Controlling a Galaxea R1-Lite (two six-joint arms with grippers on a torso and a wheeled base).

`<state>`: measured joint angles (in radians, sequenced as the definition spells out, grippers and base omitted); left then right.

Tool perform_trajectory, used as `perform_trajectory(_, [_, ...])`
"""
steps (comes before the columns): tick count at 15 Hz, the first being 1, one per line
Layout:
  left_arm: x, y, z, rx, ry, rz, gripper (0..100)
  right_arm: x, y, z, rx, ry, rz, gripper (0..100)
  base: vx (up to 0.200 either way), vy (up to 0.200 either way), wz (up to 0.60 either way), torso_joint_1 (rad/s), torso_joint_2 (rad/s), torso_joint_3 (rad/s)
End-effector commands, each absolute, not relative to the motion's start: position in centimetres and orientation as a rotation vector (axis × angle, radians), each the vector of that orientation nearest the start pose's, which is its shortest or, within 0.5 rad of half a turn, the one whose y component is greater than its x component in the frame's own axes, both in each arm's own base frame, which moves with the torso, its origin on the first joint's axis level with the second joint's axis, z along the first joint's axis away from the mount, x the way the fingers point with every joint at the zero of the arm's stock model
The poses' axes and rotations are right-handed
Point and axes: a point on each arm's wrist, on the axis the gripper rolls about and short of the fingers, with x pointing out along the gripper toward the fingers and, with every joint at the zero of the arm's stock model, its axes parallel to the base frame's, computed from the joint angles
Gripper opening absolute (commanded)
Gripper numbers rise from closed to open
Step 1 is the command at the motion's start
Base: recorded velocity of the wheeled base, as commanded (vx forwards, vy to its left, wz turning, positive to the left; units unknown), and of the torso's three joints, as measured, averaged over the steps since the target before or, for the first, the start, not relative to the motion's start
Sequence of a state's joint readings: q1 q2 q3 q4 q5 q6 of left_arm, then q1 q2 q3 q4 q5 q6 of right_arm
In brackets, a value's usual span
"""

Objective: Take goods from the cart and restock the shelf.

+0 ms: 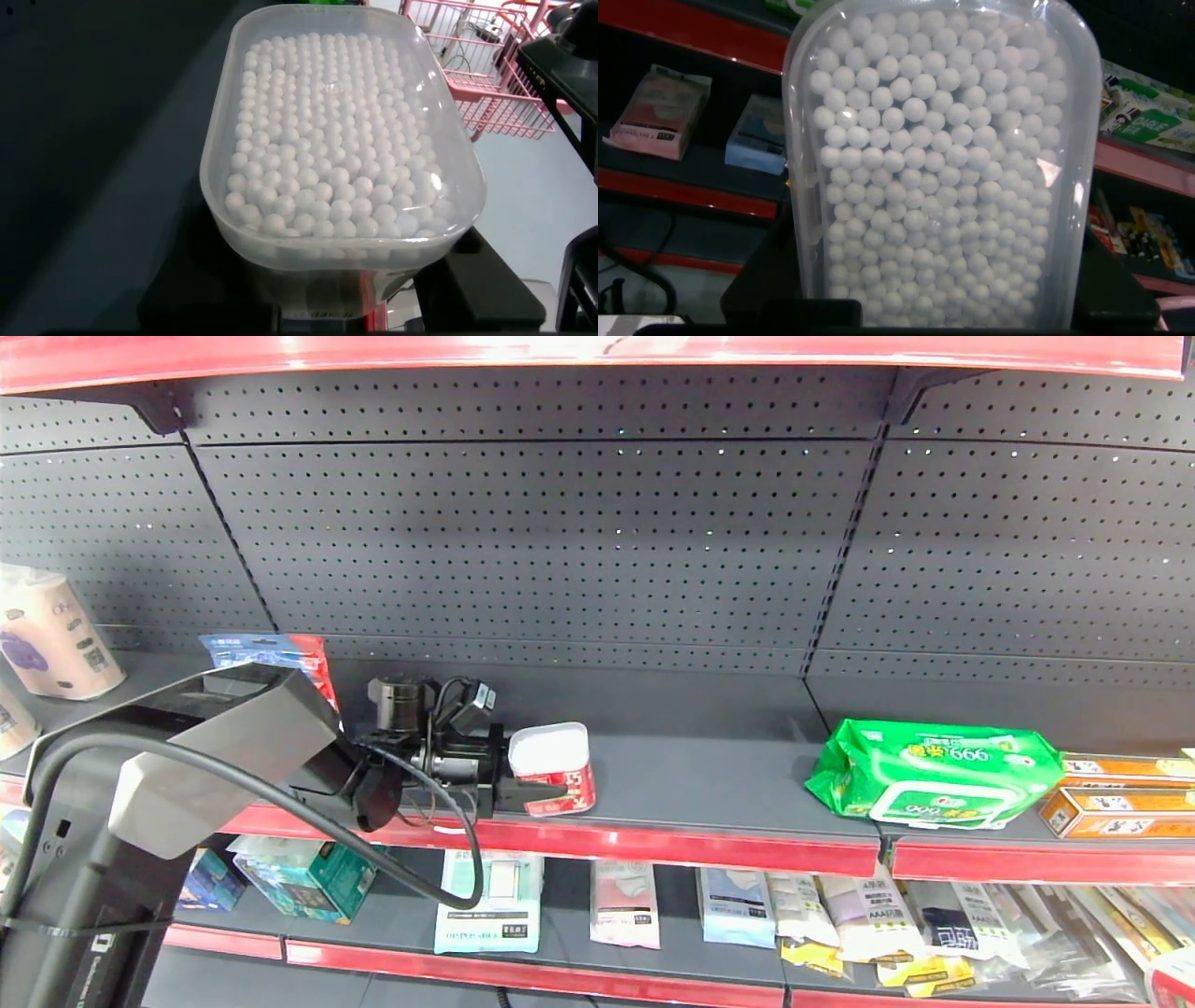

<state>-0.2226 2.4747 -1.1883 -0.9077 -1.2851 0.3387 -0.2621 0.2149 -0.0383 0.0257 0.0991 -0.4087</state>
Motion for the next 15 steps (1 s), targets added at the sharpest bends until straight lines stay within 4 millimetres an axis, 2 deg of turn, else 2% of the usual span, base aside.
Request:
perform_trajectory(1, [42.31, -11.37, 0.48, 0.056, 0.108, -1.514, 0, -0.67, 0.41, 8.70, -0.369, 0.229, -0.119, 0, 0.000, 0.000, 0.00, 0.000, 0.00, 0.000])
perform_trajectory(15, [42.40, -10.91, 0.44, 0.053, 0.111, -1.503, 0, -0.74, 0.43, 8.69, -0.381, 0.223, -0.119, 0, 0.000, 0.000, 0.00, 0.000, 0.00, 0.000])
